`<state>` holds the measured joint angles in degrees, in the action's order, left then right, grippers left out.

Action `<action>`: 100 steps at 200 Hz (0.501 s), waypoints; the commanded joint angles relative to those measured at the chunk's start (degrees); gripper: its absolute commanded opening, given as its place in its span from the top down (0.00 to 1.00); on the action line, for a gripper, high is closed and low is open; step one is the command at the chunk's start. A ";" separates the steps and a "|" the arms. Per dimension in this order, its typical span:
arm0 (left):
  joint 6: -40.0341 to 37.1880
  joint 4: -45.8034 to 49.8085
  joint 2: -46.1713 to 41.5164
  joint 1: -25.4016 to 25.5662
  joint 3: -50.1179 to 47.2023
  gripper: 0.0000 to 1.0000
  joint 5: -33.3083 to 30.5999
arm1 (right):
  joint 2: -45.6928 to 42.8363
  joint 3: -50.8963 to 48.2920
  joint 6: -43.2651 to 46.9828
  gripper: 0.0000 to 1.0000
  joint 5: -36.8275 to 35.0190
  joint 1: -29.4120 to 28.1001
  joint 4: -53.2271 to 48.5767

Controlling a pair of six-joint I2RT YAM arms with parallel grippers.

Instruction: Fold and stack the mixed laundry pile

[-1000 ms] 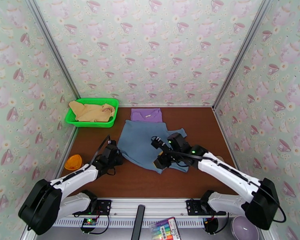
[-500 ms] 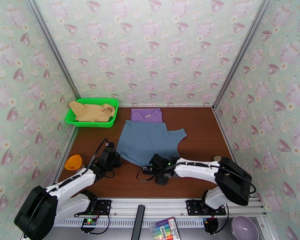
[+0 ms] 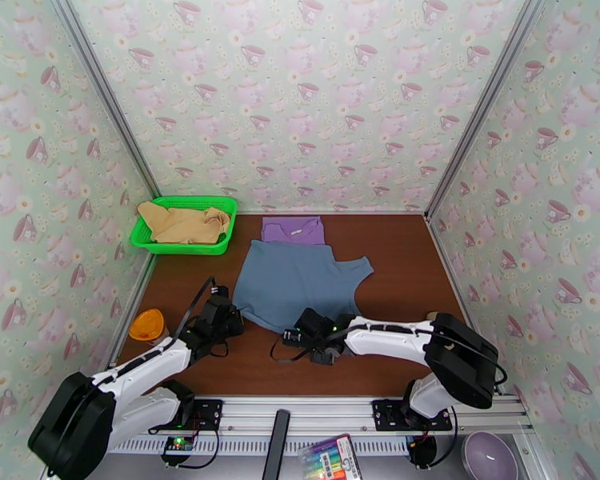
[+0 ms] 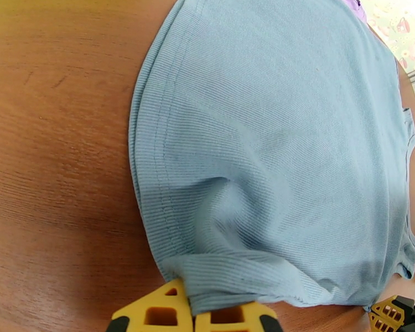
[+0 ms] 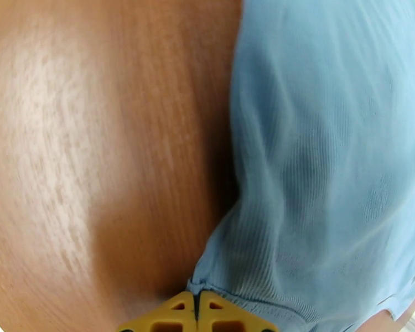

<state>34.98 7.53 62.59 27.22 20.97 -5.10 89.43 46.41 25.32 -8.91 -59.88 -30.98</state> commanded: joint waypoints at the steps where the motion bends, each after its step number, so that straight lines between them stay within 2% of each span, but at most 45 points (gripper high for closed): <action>1: 1.18 1.21 -1.30 0.29 0.05 1.00 0.55 | 0.60 -0.11 -0.18 1.00 -0.15 -0.06 -2.99; 64: 9.27 13.96 -9.29 0.57 -0.67 1.00 -0.17 | -7.70 -1.07 1.49 1.00 4.67 -0.06 -11.54; 100: 12.71 20.48 -16.43 0.76 -1.96 1.00 0.34 | -10.15 -1.72 1.87 1.00 6.28 -0.05 -11.59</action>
<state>43.88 20.91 49.63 27.83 20.10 -5.10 80.34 45.56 26.22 -5.23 -59.88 -39.62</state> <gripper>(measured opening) 0.041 0.064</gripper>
